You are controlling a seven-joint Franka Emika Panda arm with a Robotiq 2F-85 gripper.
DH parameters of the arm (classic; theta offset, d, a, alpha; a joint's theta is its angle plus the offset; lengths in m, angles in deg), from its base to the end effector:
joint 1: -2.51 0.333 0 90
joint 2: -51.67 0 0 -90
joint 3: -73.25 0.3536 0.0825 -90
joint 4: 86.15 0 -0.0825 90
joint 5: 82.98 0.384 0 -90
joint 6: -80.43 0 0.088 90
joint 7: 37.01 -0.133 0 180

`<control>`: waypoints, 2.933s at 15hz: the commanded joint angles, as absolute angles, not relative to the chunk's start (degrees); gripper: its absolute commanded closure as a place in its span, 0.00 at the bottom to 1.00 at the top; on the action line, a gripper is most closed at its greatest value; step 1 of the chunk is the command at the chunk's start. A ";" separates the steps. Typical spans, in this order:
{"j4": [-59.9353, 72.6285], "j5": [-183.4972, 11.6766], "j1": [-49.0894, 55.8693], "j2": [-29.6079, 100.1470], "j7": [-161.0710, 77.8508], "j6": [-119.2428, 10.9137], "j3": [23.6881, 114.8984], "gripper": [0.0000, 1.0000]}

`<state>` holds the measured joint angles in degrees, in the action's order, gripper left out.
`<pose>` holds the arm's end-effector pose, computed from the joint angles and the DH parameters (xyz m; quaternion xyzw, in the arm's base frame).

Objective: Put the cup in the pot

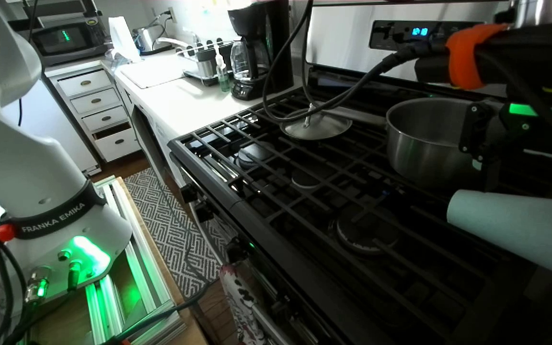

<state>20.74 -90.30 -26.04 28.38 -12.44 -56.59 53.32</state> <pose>0.4519 -0.4888 0.3341 0.9805 -0.1450 -0.0119 0.1317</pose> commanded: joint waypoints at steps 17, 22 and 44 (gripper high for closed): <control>17.01 -84.94 -32.31 22.01 -6.59 -63.95 60.09 0.00; 15.14 -79.67 -36.75 21.51 -0.44 -62.49 64.66 0.00; 1.22 -72.98 -41.55 13.60 5.82 -44.12 68.59 0.27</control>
<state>5.89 -75.97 -39.22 16.78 2.40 -47.78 67.28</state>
